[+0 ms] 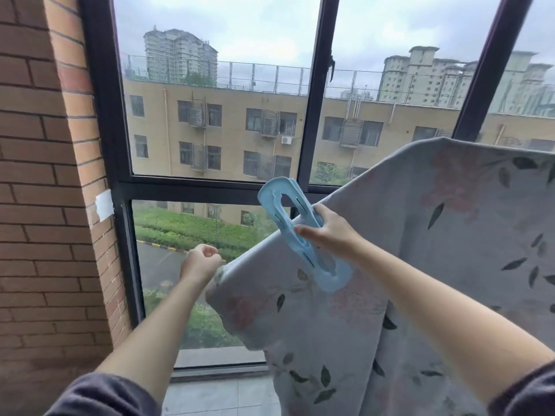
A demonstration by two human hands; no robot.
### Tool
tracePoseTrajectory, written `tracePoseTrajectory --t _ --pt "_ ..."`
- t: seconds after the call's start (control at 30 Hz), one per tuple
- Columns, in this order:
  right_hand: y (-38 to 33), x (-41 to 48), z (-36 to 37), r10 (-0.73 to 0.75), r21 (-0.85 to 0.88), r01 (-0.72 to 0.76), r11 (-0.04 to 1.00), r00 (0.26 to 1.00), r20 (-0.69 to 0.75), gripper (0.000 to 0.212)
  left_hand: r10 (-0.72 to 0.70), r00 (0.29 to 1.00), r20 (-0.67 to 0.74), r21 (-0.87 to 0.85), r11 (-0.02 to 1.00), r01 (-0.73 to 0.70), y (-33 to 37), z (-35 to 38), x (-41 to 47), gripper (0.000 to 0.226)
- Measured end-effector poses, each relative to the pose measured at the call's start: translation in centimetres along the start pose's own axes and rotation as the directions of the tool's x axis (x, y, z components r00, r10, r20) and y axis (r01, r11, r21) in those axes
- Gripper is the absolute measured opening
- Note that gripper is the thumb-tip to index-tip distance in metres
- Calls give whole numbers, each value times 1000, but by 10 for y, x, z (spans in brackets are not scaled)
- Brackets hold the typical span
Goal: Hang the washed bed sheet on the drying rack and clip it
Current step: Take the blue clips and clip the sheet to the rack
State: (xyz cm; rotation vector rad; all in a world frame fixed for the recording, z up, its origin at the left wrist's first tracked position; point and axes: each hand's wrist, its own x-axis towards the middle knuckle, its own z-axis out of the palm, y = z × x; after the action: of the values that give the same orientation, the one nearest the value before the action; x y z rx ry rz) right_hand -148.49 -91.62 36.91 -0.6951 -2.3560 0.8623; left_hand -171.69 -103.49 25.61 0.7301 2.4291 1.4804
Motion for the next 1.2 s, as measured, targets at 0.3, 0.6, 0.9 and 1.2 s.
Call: tracePoseTrajectory --t 0.3,0.6,0.9,1.2 --pt "54 -38 -99 67 7 -66 998 987 -148 24 464 729 504 -99 869 -485 99 141 -64 86" --pt "124 -69 -190 54 39 -52 998 997 -56 17 247 929 -277 313 937 -156 130 126 -43 10" --pt "166 -82 -202 27 22 -27 999 999 23 22 303 940 -159 236 936 -261 170 167 -109 22" --pt "152 -76 -229 -70 58 72 996 997 -25 45 426 856 -291 270 895 -354 249 138 -102 21"
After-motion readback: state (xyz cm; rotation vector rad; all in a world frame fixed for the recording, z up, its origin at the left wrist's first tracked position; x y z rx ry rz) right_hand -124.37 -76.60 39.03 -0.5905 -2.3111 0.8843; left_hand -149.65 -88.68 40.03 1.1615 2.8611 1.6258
